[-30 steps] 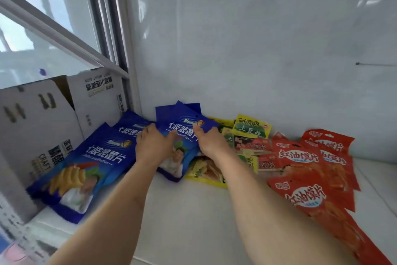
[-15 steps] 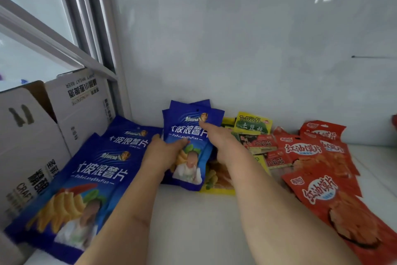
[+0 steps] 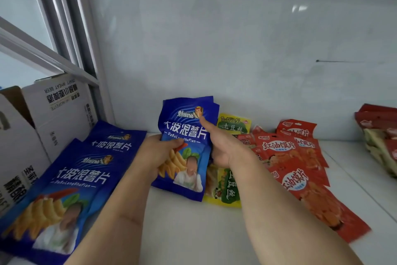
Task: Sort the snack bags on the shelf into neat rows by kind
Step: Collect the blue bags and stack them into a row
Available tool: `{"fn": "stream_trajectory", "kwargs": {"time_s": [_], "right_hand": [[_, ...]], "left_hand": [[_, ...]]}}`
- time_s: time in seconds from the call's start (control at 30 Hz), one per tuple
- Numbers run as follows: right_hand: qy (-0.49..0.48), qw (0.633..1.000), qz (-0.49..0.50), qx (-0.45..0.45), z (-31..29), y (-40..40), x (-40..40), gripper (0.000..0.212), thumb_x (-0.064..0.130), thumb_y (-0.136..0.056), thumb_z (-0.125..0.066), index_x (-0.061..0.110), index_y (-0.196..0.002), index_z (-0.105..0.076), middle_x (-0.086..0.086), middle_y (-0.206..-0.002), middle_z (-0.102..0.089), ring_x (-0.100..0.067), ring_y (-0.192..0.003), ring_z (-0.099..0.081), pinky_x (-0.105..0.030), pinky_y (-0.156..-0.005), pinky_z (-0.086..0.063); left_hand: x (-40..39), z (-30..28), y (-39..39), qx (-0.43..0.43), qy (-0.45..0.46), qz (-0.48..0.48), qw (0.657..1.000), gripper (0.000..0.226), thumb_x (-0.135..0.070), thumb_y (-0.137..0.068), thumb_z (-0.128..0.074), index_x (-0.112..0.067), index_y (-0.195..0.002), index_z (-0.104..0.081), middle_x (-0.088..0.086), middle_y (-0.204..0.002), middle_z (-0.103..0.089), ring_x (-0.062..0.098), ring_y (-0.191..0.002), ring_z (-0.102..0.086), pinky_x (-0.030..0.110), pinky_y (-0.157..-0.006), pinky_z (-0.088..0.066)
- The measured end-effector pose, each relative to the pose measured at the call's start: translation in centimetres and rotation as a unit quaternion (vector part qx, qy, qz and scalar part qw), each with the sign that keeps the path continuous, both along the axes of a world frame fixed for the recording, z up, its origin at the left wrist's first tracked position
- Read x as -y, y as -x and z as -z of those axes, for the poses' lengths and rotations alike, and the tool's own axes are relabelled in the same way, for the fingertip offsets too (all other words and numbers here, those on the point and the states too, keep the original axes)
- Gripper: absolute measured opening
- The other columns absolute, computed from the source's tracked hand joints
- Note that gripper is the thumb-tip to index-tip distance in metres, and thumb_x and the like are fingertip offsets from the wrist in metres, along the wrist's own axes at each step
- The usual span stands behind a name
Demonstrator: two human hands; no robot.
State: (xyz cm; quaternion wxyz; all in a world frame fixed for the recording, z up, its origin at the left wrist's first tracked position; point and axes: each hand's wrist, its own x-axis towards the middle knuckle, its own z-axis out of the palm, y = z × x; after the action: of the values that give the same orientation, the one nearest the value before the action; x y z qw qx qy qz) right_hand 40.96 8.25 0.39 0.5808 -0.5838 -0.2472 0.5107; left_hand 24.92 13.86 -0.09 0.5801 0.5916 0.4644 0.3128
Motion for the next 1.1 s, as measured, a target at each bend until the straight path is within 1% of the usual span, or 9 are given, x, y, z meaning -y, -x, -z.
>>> {"fn": "stream_trajectory", "kwargs": {"time_s": [0.2,0.43,0.57,0.63,0.73,0.8,0.9,1.0,1.1], "right_hand": [[-0.012,0.999,-0.04,-0.01,0.4,-1.1,1.3,0.088,0.086,-0.072,-0.051,0.017,-0.125,-0.068,-0.01,-0.109,-0.075,-0.025,-0.089,-0.073,-0.041,-0.09,-0.054],[-0.028,0.999,0.036,0.011,0.7,-2.1,2.6,0.041,0.044,-0.085,-0.074,0.012,-0.11,-0.069,-0.013,-0.099,-0.077,-0.032,-0.096,-0.073,-0.049,-0.091,-0.057],[-0.049,0.997,0.052,0.008,0.5,-3.3,3.8,0.02,0.03,-0.087,-0.076,0.011,-0.092,-0.07,-0.009,-0.068,-0.071,-0.027,-0.067,-0.066,-0.044,-0.086,-0.053],[-0.059,0.996,0.059,0.023,0.5,-4.0,4.4,0.024,0.03,-0.085,-0.077,0.008,-0.092,-0.069,-0.009,-0.059,-0.06,-0.025,-0.061,-0.055,-0.044,-0.083,-0.046],[-0.083,0.993,0.054,0.057,0.5,-5.0,6.0,0.029,0.027,-0.083,-0.079,0.002,-0.095,-0.07,-0.015,-0.066,-0.062,-0.029,-0.068,-0.058,-0.046,-0.087,-0.047],[-0.076,0.99,0.067,0.103,0.2,-6.1,7.7,0.029,0.026,-0.085,-0.076,0.006,-0.065,-0.065,-0.011,-0.05,-0.054,-0.024,-0.057,-0.054,-0.042,-0.082,-0.047],[-0.052,0.976,0.128,0.165,-0.7,-8.3,10.8,0.056,0.028,-0.091,-0.07,0.017,-0.037,-0.057,-0.006,-0.04,-0.047,-0.02,-0.05,-0.051,-0.033,-0.071,-0.05],[-0.056,0.966,0.187,0.168,-1.3,-11.0,14.2,0.054,0.027,-0.091,-0.07,0.017,-0.039,-0.06,-0.001,-0.039,-0.053,-0.016,-0.049,-0.061,-0.033,-0.068,-0.056],[-0.067,0.957,0.234,0.16,-1.7,-14.5,18.0,0.048,0.022,-0.095,-0.064,0.016,-0.048,-0.059,0.004,-0.037,-0.054,-0.01,-0.041,-0.058,-0.028,-0.063,-0.05]], "left_hand": [[0.2,-0.4,-0.4,0.06,0.035,-0.017,0.997,0.024,-0.027,-0.085,-0.078,-0.014,-0.101,-0.066,0.008,-0.093,-0.076,0.026,-0.086,-0.074,0.042,-0.079,-0.06],[-0.5,-0.2,-0.1,0.048,0.038,-0.023,0.998,0.036,-0.03,-0.082,-0.08,-0.012,-0.11,-0.066,0.01,-0.099,-0.076,0.029,-0.09,-0.074,0.05,-0.088,-0.058],[-0.3,-0.1,-0.3,0.051,0.043,-0.008,0.998,0.032,-0.03,-0.085,-0.078,-0.013,-0.11,-0.066,0.01,-0.099,-0.076,0.03,-0.09,-0.074,0.05,-0.088,-0.058],[0.1,-0.1,-0.9,0.061,0.044,0.005,0.997,0.03,-0.028,-0.086,-0.077,-0.012,-0.108,-0.067,0.01,-0.097,-0.077,0.03,-0.089,-0.074,0.05,-0.087,-0.059],[1.2,-0.2,-2.2,0.087,0.051,0.023,0.995,0.028,-0.025,-0.087,-0.076,-0.011,-0.11,-0.067,0.011,-0.097,-0.077,0.03,-0.09,-0.075,0.051,-0.088,-0.058],[2.0,-0.4,-3.4,0.103,0.063,0.042,0.992,0.029,-0.025,-0.086,-0.077,-0.011,-0.11,-0.067,0.01,-0.094,-0.078,0.03,-0.088,-0.075,0.05,-0.086,-0.059],[3.7,-0.8,-5.8,0.124,0.085,0.083,0.985,0.027,-0.024,-0.086,-0.077,-0.011,-0.108,-0.068,0.009,-0.091,-0.079,0.029,-0.082,-0.076,0.043,-0.074,-0.061],[6.2,-1.3,-8.3,0.135,0.078,0.109,0.982,0.018,-0.019,-0.091,-0.071,-0.009,-0.106,-0.067,0.012,-0.094,-0.078,0.027,-0.077,-0.074,0.038,-0.067,-0.06],[8.6,-1.5,-10.8,0.111,0.071,0.128,0.983,0.017,-0.016,-0.093,-0.066,-0.003,-0.104,-0.069,0.017,-0.09,-0.076,0.03,-0.073,-0.072,0.044,-0.074,-0.059]]}}
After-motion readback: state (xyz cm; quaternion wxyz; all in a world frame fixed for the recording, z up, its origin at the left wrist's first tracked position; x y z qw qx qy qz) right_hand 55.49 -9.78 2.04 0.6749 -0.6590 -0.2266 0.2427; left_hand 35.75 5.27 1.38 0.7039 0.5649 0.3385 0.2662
